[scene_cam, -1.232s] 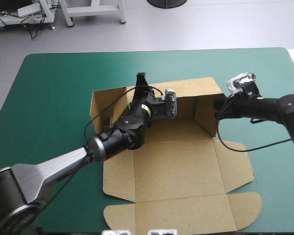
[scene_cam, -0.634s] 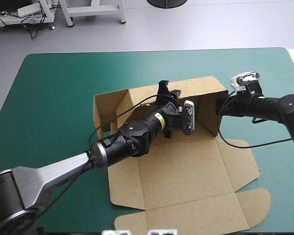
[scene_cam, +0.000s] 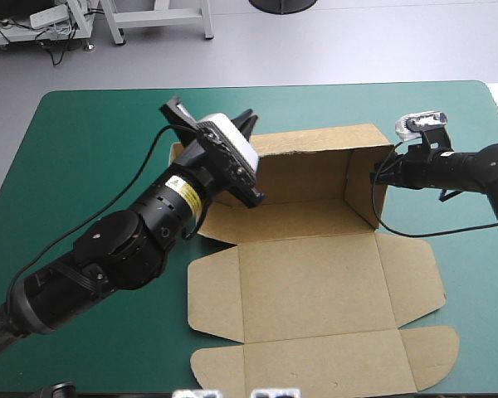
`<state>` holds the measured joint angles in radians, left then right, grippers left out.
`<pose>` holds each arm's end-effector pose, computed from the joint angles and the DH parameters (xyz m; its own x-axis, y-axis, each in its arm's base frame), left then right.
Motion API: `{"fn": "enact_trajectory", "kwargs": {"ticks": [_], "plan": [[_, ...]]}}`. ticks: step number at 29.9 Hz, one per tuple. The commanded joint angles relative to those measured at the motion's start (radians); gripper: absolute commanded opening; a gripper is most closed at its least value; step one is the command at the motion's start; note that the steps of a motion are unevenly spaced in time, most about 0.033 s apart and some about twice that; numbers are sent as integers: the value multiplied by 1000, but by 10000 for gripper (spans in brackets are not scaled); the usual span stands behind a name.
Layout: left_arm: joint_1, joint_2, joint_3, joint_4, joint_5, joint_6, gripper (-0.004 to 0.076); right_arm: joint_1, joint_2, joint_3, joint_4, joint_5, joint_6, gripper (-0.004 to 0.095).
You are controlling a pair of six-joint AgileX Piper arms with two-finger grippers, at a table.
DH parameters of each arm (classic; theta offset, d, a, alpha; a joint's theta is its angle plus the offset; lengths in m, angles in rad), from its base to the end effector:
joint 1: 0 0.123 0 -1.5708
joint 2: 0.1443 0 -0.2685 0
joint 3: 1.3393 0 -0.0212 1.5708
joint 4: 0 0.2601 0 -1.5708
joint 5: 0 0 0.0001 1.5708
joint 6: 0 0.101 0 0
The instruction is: Fold the box
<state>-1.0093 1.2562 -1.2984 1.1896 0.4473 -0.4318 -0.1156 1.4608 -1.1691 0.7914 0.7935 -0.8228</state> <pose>0.1952 -0.2340 0.4378 0.3518 0.5758 -0.7380 0.4386 0.5951 0.6734 0.3309 0.0132 0.2953 -0.6647 -0.0999 -0.7404 -0.3862 0.8943 0.2260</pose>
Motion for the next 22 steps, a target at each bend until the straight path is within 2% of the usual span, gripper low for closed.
{"fn": "enact_trajectory", "kwargs": {"ticks": [1,7,13,16,18,22], "plan": [[49,-47,-31,-52,131,10,14,-4,-16,-104,20,31,87,4],[366,-52,-31,-457,87,201,14,-4,97,-276,-33,193,210,4],[703,-50,-31,-1087,81,600,14,-4,226,-444,-42,312,295,4],[866,-50,-31,-1419,147,837,14,-4,290,-524,-44,397,342,4],[983,-48,-31,-1615,237,959,14,-1,337,-578,-44,458,377,4],[1201,-30,-31,-1815,455,1032,14,52,399,-637,-105,462,437,4]]}}
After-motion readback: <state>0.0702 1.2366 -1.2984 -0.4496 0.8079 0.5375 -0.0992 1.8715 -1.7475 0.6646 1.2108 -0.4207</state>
